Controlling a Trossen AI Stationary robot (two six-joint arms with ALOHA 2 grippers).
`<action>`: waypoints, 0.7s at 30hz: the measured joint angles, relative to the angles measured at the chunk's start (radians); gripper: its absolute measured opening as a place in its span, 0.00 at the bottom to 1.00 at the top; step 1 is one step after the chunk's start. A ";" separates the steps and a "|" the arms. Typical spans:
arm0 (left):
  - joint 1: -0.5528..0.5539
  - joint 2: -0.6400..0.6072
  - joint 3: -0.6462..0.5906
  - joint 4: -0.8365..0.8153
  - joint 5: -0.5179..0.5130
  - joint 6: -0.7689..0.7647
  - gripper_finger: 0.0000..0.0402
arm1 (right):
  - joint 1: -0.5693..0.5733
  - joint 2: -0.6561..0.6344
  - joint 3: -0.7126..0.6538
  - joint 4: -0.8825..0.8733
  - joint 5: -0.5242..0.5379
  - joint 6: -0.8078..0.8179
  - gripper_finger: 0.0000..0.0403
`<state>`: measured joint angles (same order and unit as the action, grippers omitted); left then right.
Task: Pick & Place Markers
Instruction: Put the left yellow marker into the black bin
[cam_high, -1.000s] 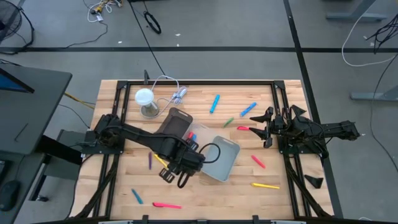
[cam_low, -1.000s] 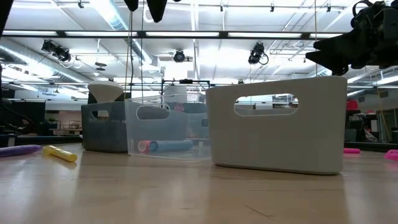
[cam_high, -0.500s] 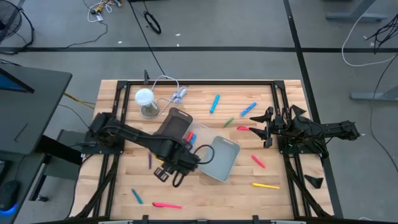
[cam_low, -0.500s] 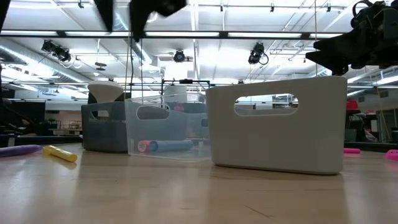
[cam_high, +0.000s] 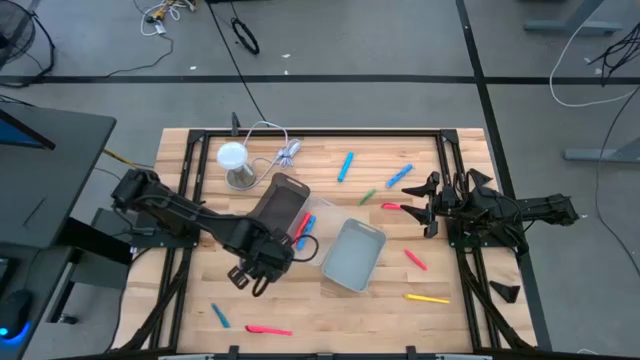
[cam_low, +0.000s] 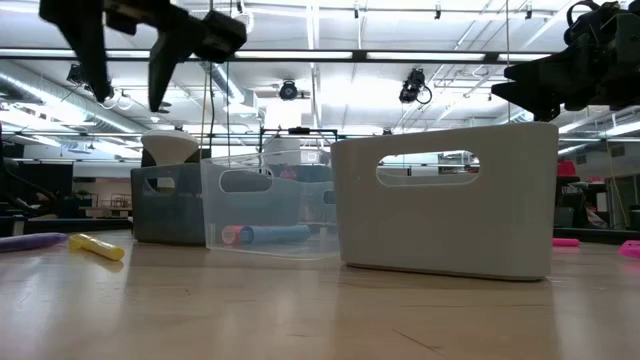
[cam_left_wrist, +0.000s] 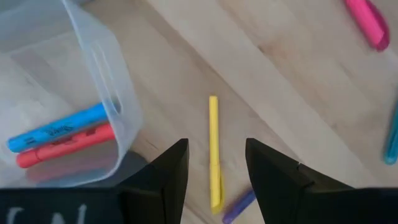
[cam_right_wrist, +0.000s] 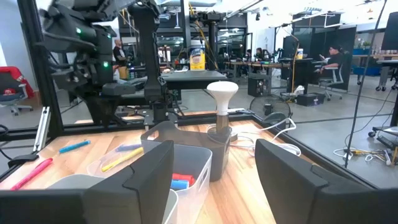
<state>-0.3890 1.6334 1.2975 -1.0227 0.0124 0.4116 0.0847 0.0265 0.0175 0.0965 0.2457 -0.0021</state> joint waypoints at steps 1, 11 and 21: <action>0.000 -0.008 -0.020 0.005 -0.001 0.001 0.41 | 0.000 0.000 0.000 0.000 0.000 0.000 0.57; 0.029 -0.033 -0.132 0.041 0.000 -0.007 0.41 | 0.000 0.000 0.000 0.000 0.000 0.000 0.57; 0.032 -0.030 -0.207 0.114 0.000 -0.007 0.41 | 0.000 0.000 0.000 0.000 0.000 0.000 0.57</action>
<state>-0.3573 1.6035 1.0906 -0.9088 0.0124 0.4044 0.0849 0.0265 0.0177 0.0963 0.2458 -0.0021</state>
